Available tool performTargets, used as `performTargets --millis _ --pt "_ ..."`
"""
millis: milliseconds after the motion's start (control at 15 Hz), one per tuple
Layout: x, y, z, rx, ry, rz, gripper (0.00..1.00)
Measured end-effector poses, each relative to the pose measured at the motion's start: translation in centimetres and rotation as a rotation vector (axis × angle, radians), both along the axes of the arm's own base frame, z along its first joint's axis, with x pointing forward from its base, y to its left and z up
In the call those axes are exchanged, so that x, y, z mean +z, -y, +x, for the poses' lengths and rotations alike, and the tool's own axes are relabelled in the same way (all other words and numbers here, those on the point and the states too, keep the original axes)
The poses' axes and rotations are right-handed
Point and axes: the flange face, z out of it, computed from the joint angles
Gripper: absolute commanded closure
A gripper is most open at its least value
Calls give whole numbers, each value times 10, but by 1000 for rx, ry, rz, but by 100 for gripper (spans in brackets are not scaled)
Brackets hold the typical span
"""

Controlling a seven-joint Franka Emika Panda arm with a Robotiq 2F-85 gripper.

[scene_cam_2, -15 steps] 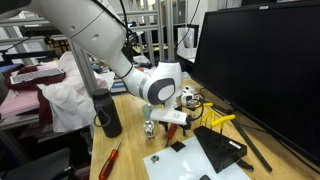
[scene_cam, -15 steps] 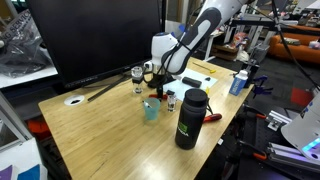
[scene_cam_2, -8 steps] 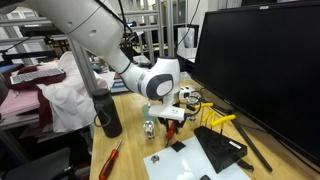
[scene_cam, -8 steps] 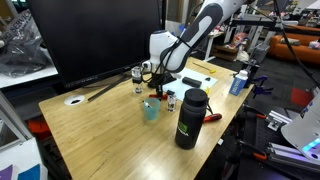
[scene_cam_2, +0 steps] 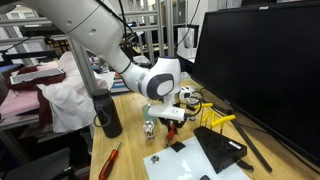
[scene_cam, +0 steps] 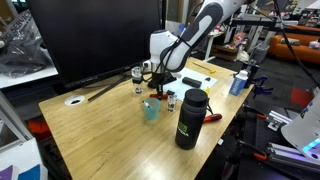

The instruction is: Move the screw driver slightly to the right

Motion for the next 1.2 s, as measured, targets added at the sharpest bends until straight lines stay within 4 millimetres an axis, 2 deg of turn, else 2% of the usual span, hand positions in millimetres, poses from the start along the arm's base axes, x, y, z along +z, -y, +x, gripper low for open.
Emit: performTargets --millis 133,333,533,733,933,1200 --pt "13 -6 1 -16 19 -3 92" --pt "49 -26 -2 -32 65 1 92" --pt "81 -32 -10 -65 102 0 92" --pt "97 -23 -18 -85 115 -8 92" --pt "102 -13 -29 -104 107 -14 92" --pt "111 12 -50 -238 82 21 92"
